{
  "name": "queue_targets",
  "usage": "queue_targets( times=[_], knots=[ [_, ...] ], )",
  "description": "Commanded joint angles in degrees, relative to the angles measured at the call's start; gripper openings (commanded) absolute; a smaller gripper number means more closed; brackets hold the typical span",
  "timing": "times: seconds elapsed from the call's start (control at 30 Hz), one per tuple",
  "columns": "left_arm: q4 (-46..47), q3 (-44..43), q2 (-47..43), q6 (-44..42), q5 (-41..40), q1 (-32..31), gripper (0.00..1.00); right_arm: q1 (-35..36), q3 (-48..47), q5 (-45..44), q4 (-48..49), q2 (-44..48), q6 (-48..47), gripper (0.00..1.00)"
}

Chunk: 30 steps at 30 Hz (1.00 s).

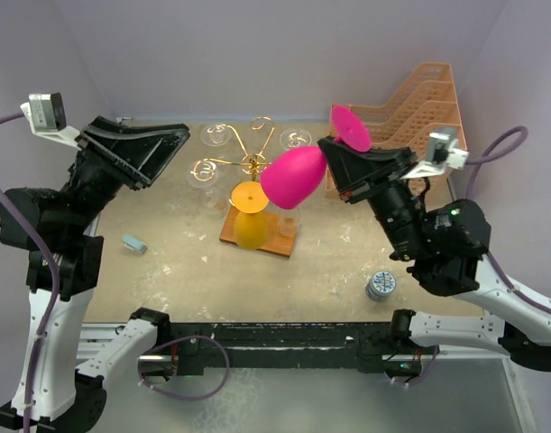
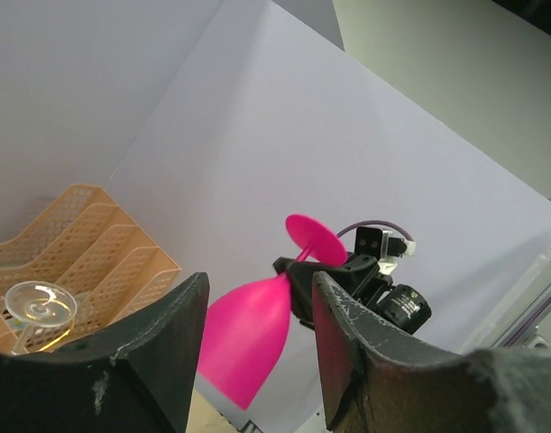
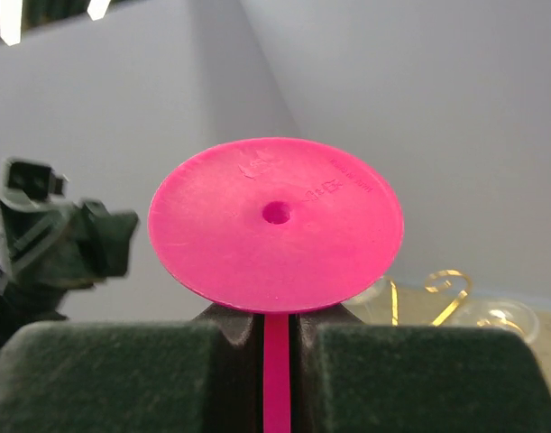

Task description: Place the wine glass upside down on the wine glass rack

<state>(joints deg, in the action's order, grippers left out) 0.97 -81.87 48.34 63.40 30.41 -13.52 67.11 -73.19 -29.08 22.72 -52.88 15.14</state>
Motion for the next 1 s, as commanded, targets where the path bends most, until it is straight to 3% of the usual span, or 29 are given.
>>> queue_targets(
  times=[0.0, 0.4, 0.63, 0.87, 0.97],
  knots=[
    [5.8, 0.6, 2.2, 5.0, 1.5, 0.2, 0.47, 0.2, -0.2, -4.2, -8.9, 0.1, -5.1, 0.0],
    [16.5, 7.8, 7.2, 18.6, 0.2, -1.5, 0.48, 0.3, 3.0, -7.4, -19.3, 1.7, -11.1, 0.0],
    [13.9, 9.2, 11.6, 15.7, -6.8, -16.2, 0.47, 0.3, 5.4, -9.4, -18.2, 3.0, -13.6, 0.0],
    [1.1, 7.8, 13.3, 12.5, -13.3, -21.6, 0.47, 0.3, 7.7, -10.0, -16.3, 4.4, -17.0, 0.0],
    [3.0, 9.0, 13.8, 14.1, -13.8, -23.8, 0.47, 0.3, 7.7, -10.1, -15.8, 3.9, -18.2, 0.0]
  ],
)
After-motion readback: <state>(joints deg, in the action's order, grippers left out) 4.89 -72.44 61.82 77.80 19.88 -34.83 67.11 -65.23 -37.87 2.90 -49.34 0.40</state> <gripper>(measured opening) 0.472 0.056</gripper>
